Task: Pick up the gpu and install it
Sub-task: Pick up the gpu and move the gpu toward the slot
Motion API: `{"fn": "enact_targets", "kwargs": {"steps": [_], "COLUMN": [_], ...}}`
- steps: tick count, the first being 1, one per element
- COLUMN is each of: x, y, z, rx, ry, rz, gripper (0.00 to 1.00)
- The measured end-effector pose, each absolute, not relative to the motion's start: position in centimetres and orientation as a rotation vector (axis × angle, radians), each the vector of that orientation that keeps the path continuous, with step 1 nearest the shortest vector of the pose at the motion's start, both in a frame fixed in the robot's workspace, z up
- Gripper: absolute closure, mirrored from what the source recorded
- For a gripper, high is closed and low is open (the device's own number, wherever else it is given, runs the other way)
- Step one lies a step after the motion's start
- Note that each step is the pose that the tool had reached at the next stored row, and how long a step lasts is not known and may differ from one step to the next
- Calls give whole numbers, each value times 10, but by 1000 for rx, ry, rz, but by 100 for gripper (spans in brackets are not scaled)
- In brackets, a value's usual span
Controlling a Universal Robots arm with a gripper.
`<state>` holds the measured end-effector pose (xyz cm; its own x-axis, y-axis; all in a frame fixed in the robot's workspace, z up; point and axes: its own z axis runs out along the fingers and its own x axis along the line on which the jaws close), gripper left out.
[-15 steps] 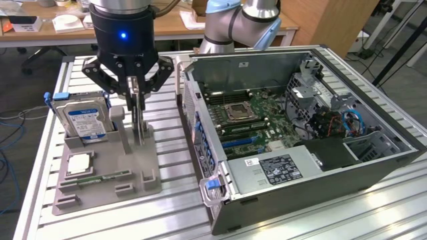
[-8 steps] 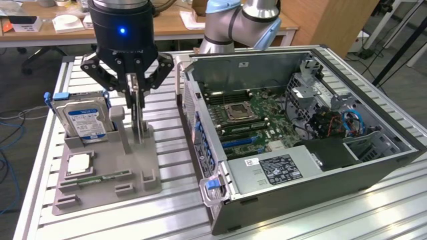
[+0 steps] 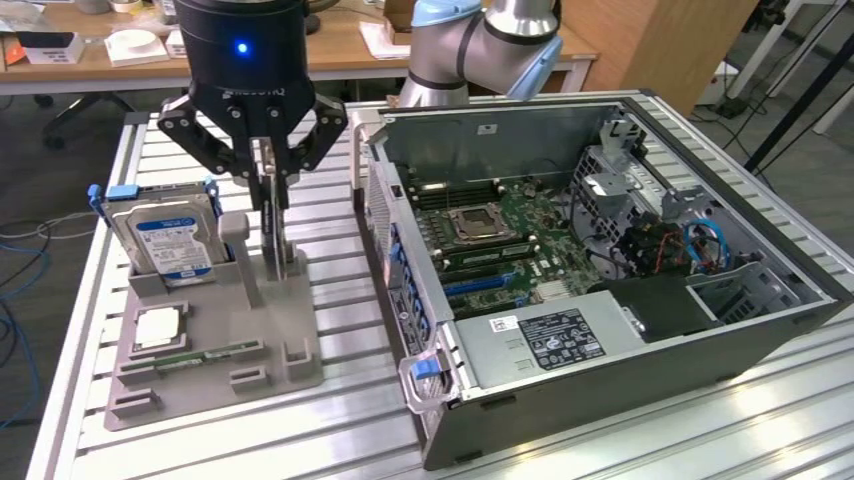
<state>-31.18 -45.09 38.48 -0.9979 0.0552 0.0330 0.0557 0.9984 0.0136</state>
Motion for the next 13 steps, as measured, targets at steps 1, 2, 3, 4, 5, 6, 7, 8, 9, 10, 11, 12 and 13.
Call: {"fn": "enact_targets", "kwargs": {"steps": [1, 2, 3, 4, 5, 6, 7, 8, 9, 10, 11, 12, 13], "x": [-312, -312, -312, -312, -312, -312, -312, -312, -312, -312, -312, -312, -312], "y": [-451, -451, -451, -451, -451, -451, -451, -451, -451, -451, -451, -451, -451], "z": [385, 385, 385, 385, 385, 385, 385, 385, 385, 385, 386, 386, 386], "rx": [-86, -86, -86, -86, -86, -86, -86, -86, -86, -86, -86, -86, -86], "ry": [-3108, -3107, -3107, -3107, -3107, -3107, -3107, -3107, -3107, -3107, -3107, -3107, -3107], "rz": [-23, -22, -22, -22, -22, -22, -22, -22, -22, -22, -22, -22, -22], "gripper": [74, 74, 74, 74, 74, 74, 74, 74, 74, 74, 74, 74, 74]}}
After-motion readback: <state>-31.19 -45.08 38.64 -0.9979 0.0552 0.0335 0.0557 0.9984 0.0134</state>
